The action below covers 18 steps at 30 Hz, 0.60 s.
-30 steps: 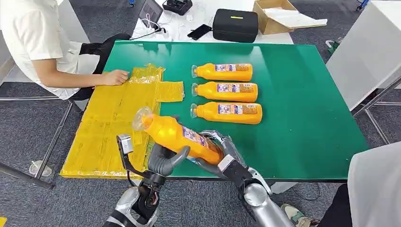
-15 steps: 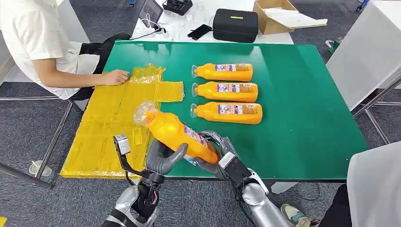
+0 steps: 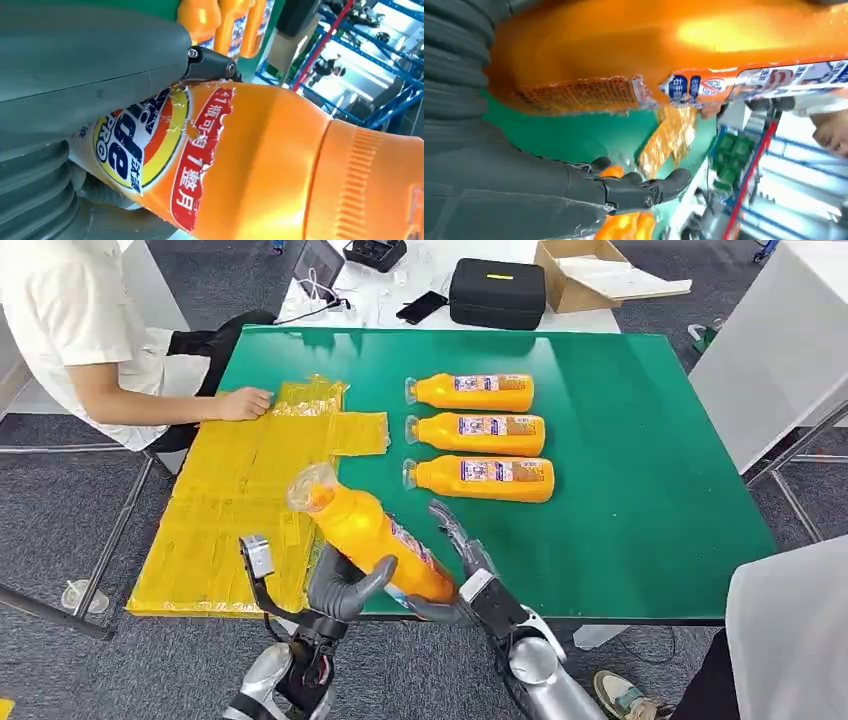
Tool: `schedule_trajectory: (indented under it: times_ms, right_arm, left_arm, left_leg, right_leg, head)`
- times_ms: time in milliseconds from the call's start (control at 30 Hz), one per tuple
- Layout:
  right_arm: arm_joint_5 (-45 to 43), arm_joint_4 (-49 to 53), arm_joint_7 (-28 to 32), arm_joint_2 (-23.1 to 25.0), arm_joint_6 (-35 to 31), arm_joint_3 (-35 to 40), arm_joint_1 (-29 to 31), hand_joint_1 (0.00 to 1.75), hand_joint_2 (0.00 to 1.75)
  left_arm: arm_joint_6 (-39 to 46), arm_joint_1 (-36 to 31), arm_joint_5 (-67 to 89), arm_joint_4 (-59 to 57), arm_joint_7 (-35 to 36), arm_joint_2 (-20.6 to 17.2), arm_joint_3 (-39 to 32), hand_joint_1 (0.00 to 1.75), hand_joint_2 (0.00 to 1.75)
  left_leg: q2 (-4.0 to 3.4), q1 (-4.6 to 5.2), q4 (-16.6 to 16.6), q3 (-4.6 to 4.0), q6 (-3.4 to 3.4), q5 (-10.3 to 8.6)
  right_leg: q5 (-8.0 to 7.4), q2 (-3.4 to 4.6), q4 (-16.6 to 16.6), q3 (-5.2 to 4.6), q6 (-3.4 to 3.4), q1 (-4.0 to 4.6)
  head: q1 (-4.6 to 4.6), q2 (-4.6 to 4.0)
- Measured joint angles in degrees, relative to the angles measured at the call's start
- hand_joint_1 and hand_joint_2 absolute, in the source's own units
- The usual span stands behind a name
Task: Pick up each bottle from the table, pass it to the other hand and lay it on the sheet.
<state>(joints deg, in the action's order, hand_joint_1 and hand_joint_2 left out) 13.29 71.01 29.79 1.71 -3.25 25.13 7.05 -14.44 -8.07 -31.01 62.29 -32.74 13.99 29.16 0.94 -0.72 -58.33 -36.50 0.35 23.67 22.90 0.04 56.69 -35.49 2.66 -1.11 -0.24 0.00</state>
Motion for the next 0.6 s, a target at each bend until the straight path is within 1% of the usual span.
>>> schedule_trajectory:
  times_ms: [133,167,233,267,333,400,500,600]
  right_arm:
    - [4.5,1.3,2.8,1.8,-12.4,-2.0,-1.6,0.00,1.75]
    - [4.8,1.7,3.5,2.1,-14.6,-2.4,-2.0,0.00,1.75]
    - [5.3,3.2,5.5,2.9,-21.2,-4.5,-2.4,0.00,1.75]
    - [5.6,3.9,6.6,3.1,-23.9,-5.5,-2.5,0.00,1.75]
    - [4.8,6.3,9.2,3.4,-29.3,-7.7,-2.9,0.00,1.75]
    - [4.0,8.6,10.0,3.6,-31.5,-9.2,-3.5,0.00,1.75]
    - [3.7,10.7,10.1,3.7,-32.7,-10.7,-3.9,0.00,1.75]
    - [2.1,14.4,10.2,3.7,-36.0,-11.3,-4.7,0.00,1.75]
  left_arm:
    - [3.6,0.6,2.4,2.1,-0.5,-0.3,-0.1,1.75,1.75]
    - [4.2,0.8,2.7,2.5,-0.4,-0.3,-0.1,1.75,1.75]
    - [6.9,1.1,4.3,3.8,-0.5,-0.6,-0.3,1.75,1.75]
    - [8.8,1.2,6.1,4.2,-0.8,-0.7,-0.3,1.75,1.75]
    - [16.8,1.1,13.4,4.9,-2.2,-0.9,-0.3,1.75,1.75]
    - [21.7,1.0,18.0,5.1,-3.0,-1.1,-0.3,1.75,1.75]
    - [24.0,0.9,20.2,5.3,-3.2,-1.4,-0.4,1.75,1.75]
    - [31.9,0.3,27.5,5.3,-3.4,-1.6,-0.3,1.75,1.75]
  left_leg:
    - [0.00,0.00,0.0,-0.01,0.00,0.00]
    - [0.01,-0.01,0.0,-0.02,0.00,0.00]
    - [0.02,0.00,0.0,-0.03,0.00,0.00]
    - [0.01,0.00,0.0,-0.03,0.00,0.00]
    - [0.00,0.01,0.0,-0.03,0.00,0.00]
    - [0.01,0.02,0.0,-0.03,0.00,0.00]
    - [0.01,0.01,0.0,-0.03,0.00,0.00]
    - [0.00,0.01,0.0,-0.03,0.00,0.00]
  right_leg:
    - [0.00,0.00,0.0,-0.01,0.00,0.01]
    - [0.00,-0.01,0.0,-0.01,0.00,0.01]
    - [0.00,-0.01,0.0,-0.02,-0.01,0.00]
    - [0.00,0.00,0.0,-0.02,0.00,0.00]
    - [0.00,0.00,0.0,-0.03,0.00,-0.02]
    - [0.00,0.00,0.0,-0.03,0.00,-0.03]
    - [0.00,0.00,0.0,-0.03,0.00,-0.02]
    - [0.00,0.00,0.0,-0.04,0.00,-0.02]
  head:
    - [-0.02,0.00]
    - [-0.02,0.00]
    - [-0.04,0.00]
    - [-0.02,0.00]
    - [0.02,0.00]
    - [0.00,0.00]
    - [-0.02,0.00]
    - [-0.02,0.00]
